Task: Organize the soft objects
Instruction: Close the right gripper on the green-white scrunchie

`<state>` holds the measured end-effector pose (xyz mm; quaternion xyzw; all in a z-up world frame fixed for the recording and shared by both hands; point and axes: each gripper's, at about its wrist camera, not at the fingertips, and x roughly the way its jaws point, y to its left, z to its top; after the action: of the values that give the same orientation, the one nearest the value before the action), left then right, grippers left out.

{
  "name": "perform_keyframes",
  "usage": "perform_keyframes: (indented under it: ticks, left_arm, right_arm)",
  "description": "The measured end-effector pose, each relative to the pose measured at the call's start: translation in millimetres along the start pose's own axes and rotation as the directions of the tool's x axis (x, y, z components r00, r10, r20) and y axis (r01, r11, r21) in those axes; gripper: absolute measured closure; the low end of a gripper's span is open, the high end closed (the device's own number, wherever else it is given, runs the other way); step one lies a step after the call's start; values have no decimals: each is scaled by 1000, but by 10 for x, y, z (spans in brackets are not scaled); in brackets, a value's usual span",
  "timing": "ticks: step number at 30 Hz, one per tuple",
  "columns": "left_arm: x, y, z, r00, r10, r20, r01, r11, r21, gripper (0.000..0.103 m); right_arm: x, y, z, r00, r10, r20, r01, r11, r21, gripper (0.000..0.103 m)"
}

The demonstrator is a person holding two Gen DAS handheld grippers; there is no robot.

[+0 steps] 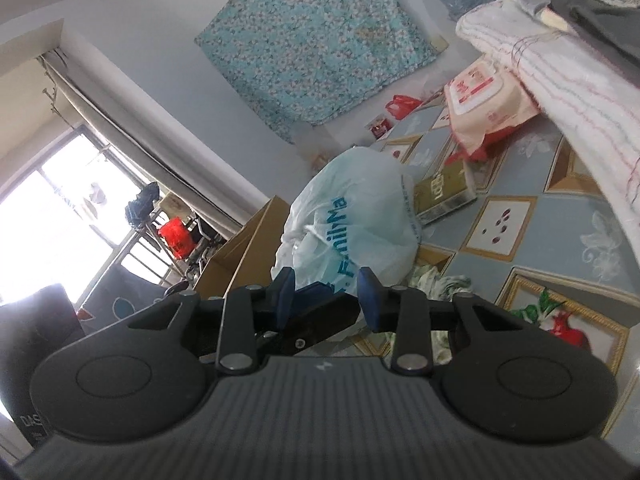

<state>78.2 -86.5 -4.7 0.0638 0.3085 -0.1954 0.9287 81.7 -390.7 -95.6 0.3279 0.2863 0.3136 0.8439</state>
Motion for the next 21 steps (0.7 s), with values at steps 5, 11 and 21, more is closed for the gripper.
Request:
perform_keyframes:
  ticks: [5,11,21]
  left_arm:
    - [34,159,-79,1000,10,-28,-11,999,-33,80]
    - [239,139,-180,994,-26,-108,25,1000,-6,41]
    - [845,90,-254,975,24,-223,-27,1000,-11,27]
  right_arm:
    - [51,42,-25,1000,-5,-11,5,1000,-1,70]
    - [92,-144,35,993,-120,10,120,992,29,55]
    - [567,-707,1,965,-226,-137,239,967,88,52]
